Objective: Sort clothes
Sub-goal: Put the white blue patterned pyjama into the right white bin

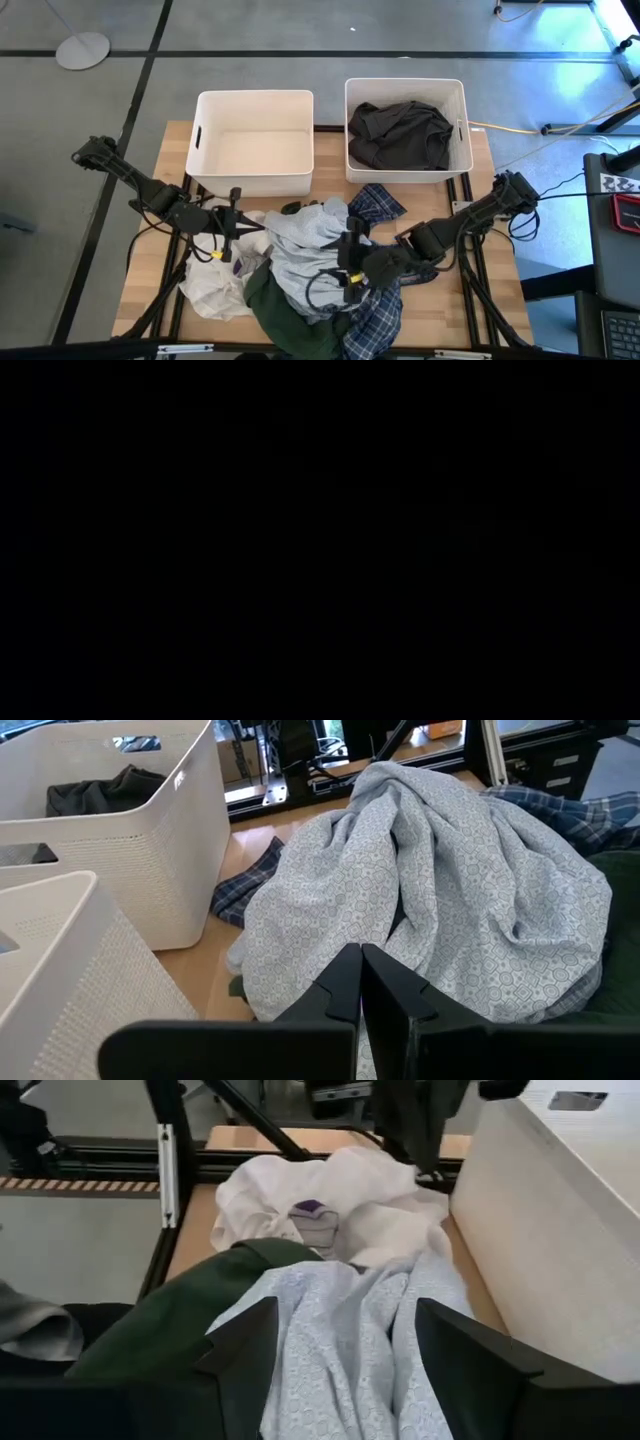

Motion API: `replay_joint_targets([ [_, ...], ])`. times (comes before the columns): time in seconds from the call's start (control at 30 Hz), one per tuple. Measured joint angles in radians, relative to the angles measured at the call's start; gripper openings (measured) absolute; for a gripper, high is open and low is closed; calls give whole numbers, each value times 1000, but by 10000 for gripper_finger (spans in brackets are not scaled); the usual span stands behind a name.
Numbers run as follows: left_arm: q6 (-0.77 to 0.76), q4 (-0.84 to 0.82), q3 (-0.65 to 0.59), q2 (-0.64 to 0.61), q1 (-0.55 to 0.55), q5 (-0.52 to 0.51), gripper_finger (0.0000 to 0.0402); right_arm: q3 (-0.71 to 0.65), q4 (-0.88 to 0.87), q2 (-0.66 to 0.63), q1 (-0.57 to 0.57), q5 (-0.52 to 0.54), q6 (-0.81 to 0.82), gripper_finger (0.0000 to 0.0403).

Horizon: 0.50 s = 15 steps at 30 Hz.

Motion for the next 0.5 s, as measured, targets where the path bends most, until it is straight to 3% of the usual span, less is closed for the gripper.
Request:
replay_joint_targets([
  [0.33,-15,-3,0,0,0,0,1,0,25,68,4,-92,-1,343],
  [0.5,-6,-3,0,0,0,0,1,0,-35,98,6,-117,-1,366],
])
